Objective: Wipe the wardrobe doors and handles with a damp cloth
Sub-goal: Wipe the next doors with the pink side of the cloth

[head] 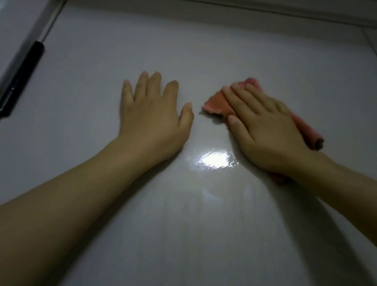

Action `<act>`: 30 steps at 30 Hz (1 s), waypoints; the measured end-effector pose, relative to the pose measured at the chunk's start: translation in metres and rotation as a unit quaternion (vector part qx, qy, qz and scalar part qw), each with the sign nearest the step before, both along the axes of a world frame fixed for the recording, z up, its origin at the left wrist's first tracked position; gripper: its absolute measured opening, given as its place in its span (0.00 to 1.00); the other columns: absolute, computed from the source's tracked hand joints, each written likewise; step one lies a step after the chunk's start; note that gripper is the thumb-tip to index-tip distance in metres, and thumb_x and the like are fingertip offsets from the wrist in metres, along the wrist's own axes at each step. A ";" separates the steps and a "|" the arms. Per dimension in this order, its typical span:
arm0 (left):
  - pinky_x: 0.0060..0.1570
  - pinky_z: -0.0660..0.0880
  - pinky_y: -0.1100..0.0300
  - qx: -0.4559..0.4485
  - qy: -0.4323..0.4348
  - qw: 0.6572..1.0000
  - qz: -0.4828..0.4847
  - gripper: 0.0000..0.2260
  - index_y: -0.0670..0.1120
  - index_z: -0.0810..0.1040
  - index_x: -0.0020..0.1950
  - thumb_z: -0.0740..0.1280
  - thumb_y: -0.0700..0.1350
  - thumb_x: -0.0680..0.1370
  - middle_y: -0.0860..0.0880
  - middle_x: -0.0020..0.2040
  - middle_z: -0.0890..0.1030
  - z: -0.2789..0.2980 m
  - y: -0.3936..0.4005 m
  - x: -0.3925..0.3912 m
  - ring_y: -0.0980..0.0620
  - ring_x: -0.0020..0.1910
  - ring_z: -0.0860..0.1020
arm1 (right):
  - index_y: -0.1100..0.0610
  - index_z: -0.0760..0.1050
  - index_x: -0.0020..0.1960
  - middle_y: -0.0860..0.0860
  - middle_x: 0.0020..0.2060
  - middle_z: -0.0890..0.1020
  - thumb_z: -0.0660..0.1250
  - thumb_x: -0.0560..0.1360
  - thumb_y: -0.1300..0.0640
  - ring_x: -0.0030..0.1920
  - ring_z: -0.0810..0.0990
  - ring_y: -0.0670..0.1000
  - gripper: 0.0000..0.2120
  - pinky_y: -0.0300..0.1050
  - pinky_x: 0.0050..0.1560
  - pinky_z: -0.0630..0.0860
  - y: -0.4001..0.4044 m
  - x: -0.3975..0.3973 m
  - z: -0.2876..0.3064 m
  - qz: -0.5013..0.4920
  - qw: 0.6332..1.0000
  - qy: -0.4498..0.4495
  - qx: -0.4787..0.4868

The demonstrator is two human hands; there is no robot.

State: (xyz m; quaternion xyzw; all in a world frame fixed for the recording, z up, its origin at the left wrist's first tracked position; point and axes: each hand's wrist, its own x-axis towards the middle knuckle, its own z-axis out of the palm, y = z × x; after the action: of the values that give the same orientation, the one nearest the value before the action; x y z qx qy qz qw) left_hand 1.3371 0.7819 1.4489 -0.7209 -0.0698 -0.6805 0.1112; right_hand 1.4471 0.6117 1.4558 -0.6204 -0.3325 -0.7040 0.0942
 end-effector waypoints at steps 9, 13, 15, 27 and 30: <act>0.75 0.40 0.45 -0.014 0.017 0.999 -0.028 0.24 0.48 0.55 0.78 0.50 0.54 0.82 0.45 0.79 0.52 0.017 -0.053 0.026 0.46 0.77 0.48 | 0.53 0.48 0.78 0.51 0.78 0.51 0.43 0.82 0.45 0.77 0.47 0.50 0.26 0.46 0.75 0.41 -0.044 0.028 0.075 -0.003 0.996 0.049 0.073; 0.75 0.45 0.43 -0.023 0.000 1.000 0.001 0.26 0.47 0.58 0.76 0.52 0.57 0.81 0.44 0.77 0.56 0.019 -0.060 0.030 0.44 0.76 0.52 | 0.48 0.47 0.78 0.45 0.77 0.49 0.38 0.77 0.41 0.76 0.44 0.44 0.30 0.41 0.73 0.38 -0.054 0.029 0.007 0.018 0.996 -0.053 -0.067; 0.75 0.44 0.43 -0.025 -0.004 1.000 0.003 0.26 0.47 0.58 0.76 0.52 0.58 0.81 0.44 0.77 0.56 0.019 -0.061 0.032 0.44 0.77 0.51 | 0.49 0.49 0.78 0.46 0.77 0.51 0.41 0.79 0.42 0.76 0.46 0.45 0.29 0.39 0.72 0.39 -0.078 0.039 0.031 0.009 0.997 -0.048 -0.067; 0.75 0.38 0.47 -0.036 -0.010 0.999 0.029 0.28 0.48 0.50 0.79 0.49 0.58 0.82 0.47 0.79 0.48 0.014 -0.058 0.043 0.48 0.78 0.43 | 0.47 0.46 0.77 0.41 0.74 0.46 0.41 0.78 0.44 0.76 0.44 0.42 0.28 0.35 0.71 0.35 -0.109 0.057 0.014 0.030 0.994 -0.069 -0.078; 0.75 0.38 0.47 -0.040 -0.004 0.999 0.022 0.29 0.48 0.51 0.79 0.49 0.60 0.81 0.46 0.79 0.49 0.016 -0.058 0.040 0.48 0.78 0.44 | 0.52 0.51 0.78 0.48 0.77 0.53 0.46 0.83 0.48 0.76 0.49 0.48 0.25 0.34 0.69 0.38 -0.131 0.071 0.066 0.016 0.999 -0.026 -0.015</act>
State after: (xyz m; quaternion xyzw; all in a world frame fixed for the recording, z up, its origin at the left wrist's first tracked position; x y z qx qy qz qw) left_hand 1.3775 0.7240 1.4654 -0.7202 -0.1129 -0.6777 0.0966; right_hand 1.5180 0.4806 1.5215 -0.5977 -0.3548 -0.7136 0.0871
